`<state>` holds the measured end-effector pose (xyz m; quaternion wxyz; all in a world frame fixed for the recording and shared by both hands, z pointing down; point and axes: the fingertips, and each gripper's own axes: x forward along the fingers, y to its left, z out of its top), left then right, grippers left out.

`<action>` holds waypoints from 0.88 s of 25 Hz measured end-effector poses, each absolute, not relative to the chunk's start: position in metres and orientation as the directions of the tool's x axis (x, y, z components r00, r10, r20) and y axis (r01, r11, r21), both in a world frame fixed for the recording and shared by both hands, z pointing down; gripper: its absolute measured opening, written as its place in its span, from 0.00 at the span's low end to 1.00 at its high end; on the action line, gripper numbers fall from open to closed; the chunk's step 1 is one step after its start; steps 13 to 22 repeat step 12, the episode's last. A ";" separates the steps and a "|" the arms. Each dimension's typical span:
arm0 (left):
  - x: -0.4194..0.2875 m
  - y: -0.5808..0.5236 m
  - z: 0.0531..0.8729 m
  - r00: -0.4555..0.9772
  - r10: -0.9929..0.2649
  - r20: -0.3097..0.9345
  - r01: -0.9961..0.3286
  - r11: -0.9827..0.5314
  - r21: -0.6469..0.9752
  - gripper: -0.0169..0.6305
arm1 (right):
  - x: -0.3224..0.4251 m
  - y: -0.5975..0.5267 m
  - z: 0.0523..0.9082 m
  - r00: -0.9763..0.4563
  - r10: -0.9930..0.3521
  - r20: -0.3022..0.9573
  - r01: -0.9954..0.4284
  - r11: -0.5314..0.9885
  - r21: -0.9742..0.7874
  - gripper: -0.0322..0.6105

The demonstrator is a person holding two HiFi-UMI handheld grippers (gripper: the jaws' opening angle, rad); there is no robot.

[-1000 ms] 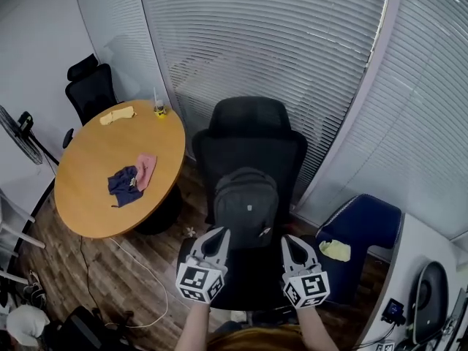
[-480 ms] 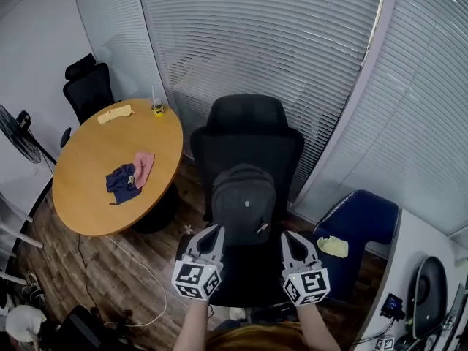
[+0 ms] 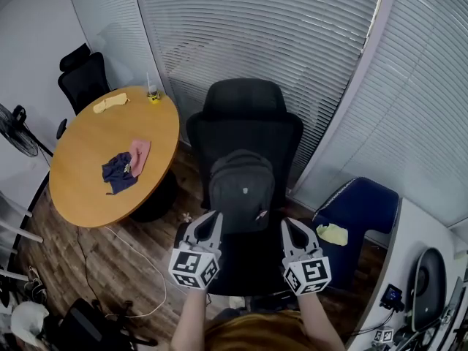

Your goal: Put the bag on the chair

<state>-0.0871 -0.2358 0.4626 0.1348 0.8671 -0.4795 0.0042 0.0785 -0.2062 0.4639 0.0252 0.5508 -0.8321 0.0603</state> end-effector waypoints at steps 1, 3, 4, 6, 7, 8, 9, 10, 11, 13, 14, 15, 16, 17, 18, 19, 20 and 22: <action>-0.087 -0.237 0.463 0.541 -0.830 0.138 -0.833 -0.504 0.230 0.06 | 0.078 -0.207 0.464 -0.392 -0.913 0.110 -0.920 0.386 -0.073 0.07; -0.087 -0.239 0.464 0.542 -0.829 0.140 -0.832 -0.505 0.230 0.06 | 0.078 -0.209 0.466 -0.393 -0.913 0.111 -0.919 0.386 -0.075 0.07; -0.087 -0.240 0.464 0.543 -0.828 0.140 -0.831 -0.506 0.230 0.06 | 0.077 -0.210 0.467 -0.394 -0.912 0.111 -0.919 0.387 -0.076 0.07; -0.087 -0.242 0.464 0.543 -0.828 0.141 -0.832 -0.507 0.227 0.06 | 0.077 -0.212 0.469 -0.397 -0.911 0.112 -0.918 0.390 -0.076 0.07; -0.087 -0.243 0.465 0.543 -0.828 0.142 -0.832 -0.507 0.225 0.06 | 0.076 -0.213 0.469 -0.398 -0.910 0.113 -0.917 0.392 -0.077 0.07; -0.086 -0.244 0.465 0.542 -0.828 0.143 -0.833 -0.506 0.224 0.06 | 0.076 -0.214 0.470 -0.400 -0.909 0.115 -0.916 0.393 -0.077 0.07; -0.086 -0.245 0.465 0.541 -0.829 0.144 -0.834 -0.505 0.223 0.06 | 0.077 -0.215 0.470 -0.401 -0.909 0.116 -0.916 0.394 -0.077 0.07; -0.086 -0.246 0.465 0.540 -0.829 0.144 -0.834 -0.504 0.222 0.06 | 0.077 -0.216 0.470 -0.401 -0.908 0.117 -0.916 0.395 -0.078 0.07; -0.085 -0.247 0.465 0.539 -0.830 0.144 -0.835 -0.504 0.222 0.06 | 0.077 -0.217 0.470 -0.402 -0.908 0.118 -0.915 0.395 -0.078 0.07; -0.085 -0.248 0.464 0.538 -0.830 0.144 -0.835 -0.503 0.221 0.06 | 0.077 -0.218 0.470 -0.402 -0.908 0.119 -0.915 0.395 -0.079 0.07; -0.085 -0.248 0.464 0.538 -0.830 0.144 -0.835 -0.503 0.221 0.06 | 0.077 -0.218 0.470 -0.402 -0.908 0.119 -0.915 0.395 -0.079 0.07; -0.085 -0.248 0.464 0.538 -0.830 0.144 -0.835 -0.503 0.221 0.06 | 0.077 -0.218 0.470 -0.402 -0.908 0.119 -0.915 0.395 -0.079 0.07; -0.085 -0.248 0.464 0.538 -0.830 0.144 -0.835 -0.503 0.221 0.06 | 0.077 -0.218 0.470 -0.402 -0.908 0.119 -0.915 0.395 -0.079 0.07; -0.085 -0.248 0.464 0.538 -0.830 0.144 -0.835 -0.503 0.221 0.06 | 0.077 -0.218 0.470 -0.402 -0.908 0.119 -0.915 0.395 -0.079 0.07; -0.085 -0.248 0.464 0.538 -0.830 0.144 -0.835 -0.503 0.221 0.06 | 0.077 -0.218 0.470 -0.402 -0.908 0.119 -0.915 0.395 -0.079 0.07; -0.085 -0.248 0.464 0.538 -0.830 0.144 -0.835 -0.503 0.221 0.06 | 0.077 -0.218 0.470 -0.402 -0.908 0.119 -0.915 0.395 -0.079 0.07; -0.085 -0.248 0.464 0.538 -0.830 0.144 -0.835 -0.503 0.221 0.06 | 0.077 -0.218 0.470 -0.402 -0.908 0.119 -0.915 0.395 -0.079 0.07; -0.085 -0.248 0.464 0.538 -0.830 0.144 -0.835 -0.503 0.221 0.06 | 0.077 -0.218 0.470 -0.402 -0.908 0.119 -0.915 0.395 -0.079 0.07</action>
